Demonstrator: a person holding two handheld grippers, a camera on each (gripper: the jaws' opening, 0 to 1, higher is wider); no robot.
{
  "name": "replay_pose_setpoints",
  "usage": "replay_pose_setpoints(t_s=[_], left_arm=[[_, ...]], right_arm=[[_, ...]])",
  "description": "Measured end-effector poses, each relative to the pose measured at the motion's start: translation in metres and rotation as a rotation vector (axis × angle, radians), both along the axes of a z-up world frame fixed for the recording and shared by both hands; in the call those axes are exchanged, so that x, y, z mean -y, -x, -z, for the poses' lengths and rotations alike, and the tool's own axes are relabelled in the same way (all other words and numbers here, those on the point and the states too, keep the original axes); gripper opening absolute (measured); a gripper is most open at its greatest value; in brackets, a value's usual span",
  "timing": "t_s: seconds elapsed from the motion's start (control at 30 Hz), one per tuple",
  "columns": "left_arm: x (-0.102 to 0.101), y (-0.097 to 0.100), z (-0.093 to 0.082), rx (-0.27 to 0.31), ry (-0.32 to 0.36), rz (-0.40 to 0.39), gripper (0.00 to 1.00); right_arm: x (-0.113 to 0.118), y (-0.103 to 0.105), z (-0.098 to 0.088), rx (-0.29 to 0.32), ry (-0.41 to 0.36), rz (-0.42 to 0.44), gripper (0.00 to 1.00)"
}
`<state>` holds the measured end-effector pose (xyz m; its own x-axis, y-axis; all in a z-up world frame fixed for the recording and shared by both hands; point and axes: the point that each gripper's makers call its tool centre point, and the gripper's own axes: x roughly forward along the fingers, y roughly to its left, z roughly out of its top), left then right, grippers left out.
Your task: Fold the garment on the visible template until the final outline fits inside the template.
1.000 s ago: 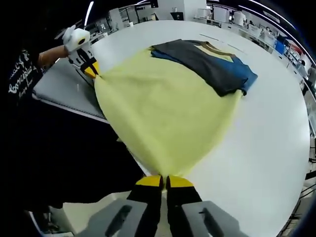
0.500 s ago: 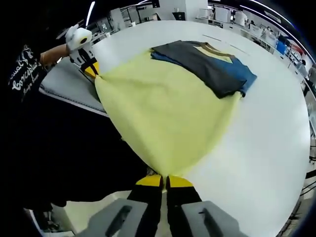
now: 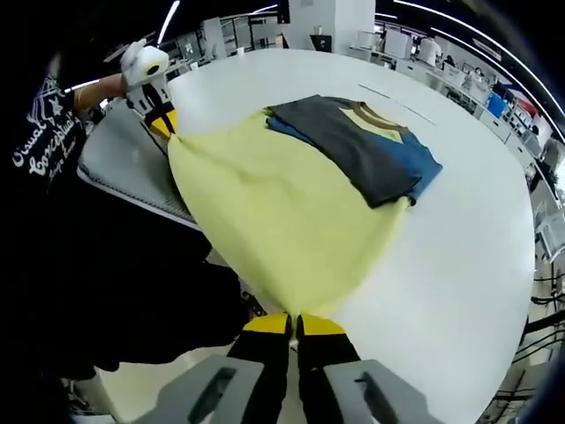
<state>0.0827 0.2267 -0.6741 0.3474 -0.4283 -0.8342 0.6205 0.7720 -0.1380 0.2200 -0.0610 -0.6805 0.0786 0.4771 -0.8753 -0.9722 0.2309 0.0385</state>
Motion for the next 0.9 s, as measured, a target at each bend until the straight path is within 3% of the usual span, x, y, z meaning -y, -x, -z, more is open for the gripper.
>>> replay_pose_setpoints(t_s=[0.33,0.5,0.9], left_arm=[[-0.010,-0.023,-0.029,0.066,-0.016,-0.013,0.01],[-0.018,-0.040,-0.043,0.122,-0.065,-0.012,0.01],[-0.034,-0.070,-0.061,0.160,-0.080,-0.036,0.01]], right_arm=[[-0.009,-0.023,-0.026,0.068,-0.017,-0.037,0.00],[-0.016,-0.039,-0.039,0.105,-0.032,-0.070,0.00],[-0.035,-0.078,-0.062,0.166,-0.061,-0.103,0.00]])
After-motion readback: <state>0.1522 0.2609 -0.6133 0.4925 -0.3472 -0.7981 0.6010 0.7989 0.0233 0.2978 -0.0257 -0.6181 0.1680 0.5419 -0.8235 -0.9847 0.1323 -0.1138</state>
